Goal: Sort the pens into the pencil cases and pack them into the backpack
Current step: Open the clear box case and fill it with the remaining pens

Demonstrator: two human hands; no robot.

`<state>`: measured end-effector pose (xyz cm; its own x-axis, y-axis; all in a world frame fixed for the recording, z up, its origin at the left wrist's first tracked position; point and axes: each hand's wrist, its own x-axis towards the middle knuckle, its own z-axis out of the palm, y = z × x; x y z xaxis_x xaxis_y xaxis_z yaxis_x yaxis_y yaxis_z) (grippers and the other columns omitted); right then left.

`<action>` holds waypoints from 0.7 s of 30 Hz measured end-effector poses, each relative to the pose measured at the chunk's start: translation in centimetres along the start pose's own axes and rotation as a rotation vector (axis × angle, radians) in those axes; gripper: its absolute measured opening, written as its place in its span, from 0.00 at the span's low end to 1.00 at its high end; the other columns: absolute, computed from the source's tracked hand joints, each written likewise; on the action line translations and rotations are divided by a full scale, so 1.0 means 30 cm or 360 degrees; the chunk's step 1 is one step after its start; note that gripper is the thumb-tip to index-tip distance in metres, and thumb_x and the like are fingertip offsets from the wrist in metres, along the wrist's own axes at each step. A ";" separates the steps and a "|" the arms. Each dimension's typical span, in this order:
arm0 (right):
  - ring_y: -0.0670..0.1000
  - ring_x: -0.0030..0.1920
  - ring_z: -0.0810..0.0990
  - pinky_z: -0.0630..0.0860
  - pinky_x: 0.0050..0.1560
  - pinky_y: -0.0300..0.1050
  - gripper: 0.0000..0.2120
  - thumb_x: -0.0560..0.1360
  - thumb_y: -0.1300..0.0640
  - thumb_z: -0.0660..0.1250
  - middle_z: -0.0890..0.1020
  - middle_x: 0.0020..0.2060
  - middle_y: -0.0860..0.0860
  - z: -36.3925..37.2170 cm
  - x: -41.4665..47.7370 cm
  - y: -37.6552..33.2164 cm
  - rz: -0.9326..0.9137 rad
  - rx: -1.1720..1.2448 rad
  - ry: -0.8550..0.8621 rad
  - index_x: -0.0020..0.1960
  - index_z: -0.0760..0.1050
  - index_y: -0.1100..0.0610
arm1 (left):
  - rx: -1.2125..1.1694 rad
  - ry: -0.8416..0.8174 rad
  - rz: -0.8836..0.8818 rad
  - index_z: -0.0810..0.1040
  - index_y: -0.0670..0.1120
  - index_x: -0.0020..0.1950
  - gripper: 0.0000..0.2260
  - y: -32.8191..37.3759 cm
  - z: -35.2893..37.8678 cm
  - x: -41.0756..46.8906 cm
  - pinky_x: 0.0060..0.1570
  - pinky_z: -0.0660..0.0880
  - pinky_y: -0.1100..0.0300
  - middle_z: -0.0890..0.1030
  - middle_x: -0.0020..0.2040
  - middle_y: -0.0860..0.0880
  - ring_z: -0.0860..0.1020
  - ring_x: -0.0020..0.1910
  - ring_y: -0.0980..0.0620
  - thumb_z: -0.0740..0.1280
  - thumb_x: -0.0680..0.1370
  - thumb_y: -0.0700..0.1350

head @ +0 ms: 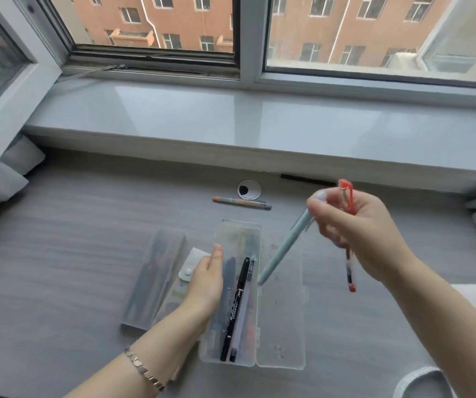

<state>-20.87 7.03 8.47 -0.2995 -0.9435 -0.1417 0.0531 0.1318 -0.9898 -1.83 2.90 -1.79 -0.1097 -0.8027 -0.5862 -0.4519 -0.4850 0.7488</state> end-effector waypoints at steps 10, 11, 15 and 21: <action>0.40 0.50 0.77 0.71 0.48 0.35 0.19 0.73 0.54 0.67 0.79 0.48 0.47 0.133 -0.125 0.232 0.0214 -0.0996 -0.0134 0.63 0.68 0.48 | -0.0194 -0.0130 0.0070 0.68 0.48 0.61 0.17 0.024 0.118 -0.093 0.55 0.60 0.62 0.70 0.56 0.54 0.66 0.56 0.57 0.51 0.80 0.56; 0.35 0.54 0.74 0.70 0.50 0.29 0.20 0.75 0.54 0.65 0.77 0.51 0.44 0.135 -0.131 0.219 0.0168 -0.0760 -0.0053 0.65 0.66 0.44 | -0.0194 -0.0127 0.0070 0.68 0.49 0.61 0.16 0.026 0.119 -0.098 0.55 0.60 0.62 0.69 0.55 0.55 0.66 0.56 0.57 0.50 0.80 0.56; 0.36 0.31 0.69 0.68 0.33 0.31 0.13 0.80 0.58 0.54 0.71 0.34 0.42 0.167 -0.119 0.217 0.0110 0.0186 0.0245 0.55 0.69 0.41 | -0.0185 -0.0175 0.0012 0.67 0.47 0.63 0.19 0.018 0.120 -0.108 0.56 0.62 0.59 0.71 0.59 0.52 0.68 0.60 0.53 0.49 0.80 0.57; 0.44 0.47 0.73 0.67 0.49 0.27 0.07 0.78 0.56 0.55 0.74 0.44 0.46 0.236 -0.148 0.327 -0.0241 -0.0507 0.0146 0.54 0.69 0.47 | -0.0285 -0.0253 -0.0066 0.71 0.45 0.63 0.21 0.014 0.130 -0.108 0.58 0.71 0.56 0.76 0.62 0.48 0.74 0.60 0.52 0.50 0.81 0.57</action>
<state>-12.27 10.36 -0.54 -0.3664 -0.9302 0.0206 -0.2937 0.0947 -0.9512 -5.10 6.65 -0.79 -0.2386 -0.7229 -0.6484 -0.2961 -0.5818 0.7575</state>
